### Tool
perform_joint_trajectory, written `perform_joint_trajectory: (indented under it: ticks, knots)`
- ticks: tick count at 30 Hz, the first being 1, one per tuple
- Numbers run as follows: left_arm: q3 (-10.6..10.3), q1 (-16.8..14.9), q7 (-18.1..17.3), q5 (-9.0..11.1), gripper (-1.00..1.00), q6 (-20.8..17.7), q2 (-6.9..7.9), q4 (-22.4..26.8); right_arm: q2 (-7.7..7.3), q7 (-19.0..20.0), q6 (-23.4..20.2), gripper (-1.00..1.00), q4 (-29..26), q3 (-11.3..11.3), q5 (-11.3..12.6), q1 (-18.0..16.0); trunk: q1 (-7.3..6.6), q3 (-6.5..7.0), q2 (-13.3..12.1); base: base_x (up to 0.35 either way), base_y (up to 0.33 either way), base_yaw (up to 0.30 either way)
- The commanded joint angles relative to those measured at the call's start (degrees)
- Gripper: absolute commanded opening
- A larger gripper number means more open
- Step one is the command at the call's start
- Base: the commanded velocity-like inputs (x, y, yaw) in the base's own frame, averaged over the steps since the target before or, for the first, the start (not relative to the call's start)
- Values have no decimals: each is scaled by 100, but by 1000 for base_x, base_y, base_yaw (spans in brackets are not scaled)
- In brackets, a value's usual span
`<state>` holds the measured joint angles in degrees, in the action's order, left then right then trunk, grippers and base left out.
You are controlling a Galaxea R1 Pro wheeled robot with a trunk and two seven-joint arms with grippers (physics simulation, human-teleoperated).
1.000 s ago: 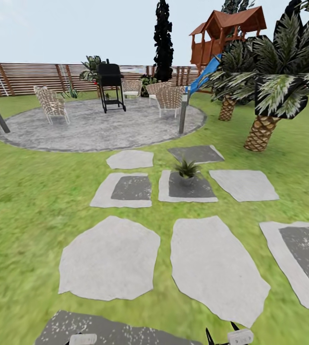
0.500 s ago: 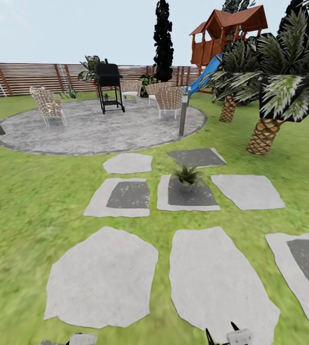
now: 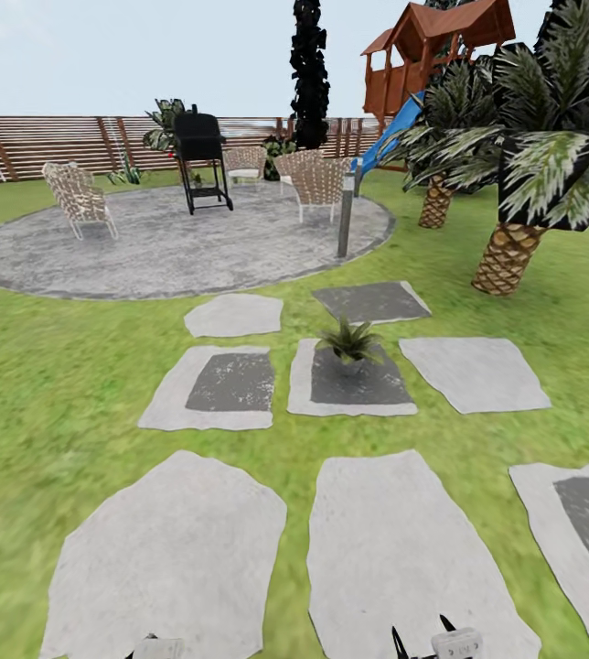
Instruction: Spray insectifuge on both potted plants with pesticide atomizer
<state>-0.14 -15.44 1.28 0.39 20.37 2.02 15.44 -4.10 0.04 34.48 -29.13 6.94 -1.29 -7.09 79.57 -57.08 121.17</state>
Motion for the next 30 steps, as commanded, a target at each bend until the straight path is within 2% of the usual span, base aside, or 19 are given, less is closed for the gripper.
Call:
perform_joint_trajectory:
  ticks: [1, 12, 30]
  knots:
    - [-3, -3, 13, 1, -100, 19, 2, -3, -3, 1, 15, 100, 4, 10, -11, -3, 2, -4, 1, 281, -166, 0]
    - [-4, -3, 13, -4, -100, 19, 0, -6, -3, 5, 14, 100, 4, 10, -19, -3, 2, -4, 1, 255, -178, 0]
    - [-4, -3, 13, -4, -100, 19, 1, -5, -3, 5, 13, 100, 4, 10, -18, -3, 2, -4, 1, 156, -240, 0]
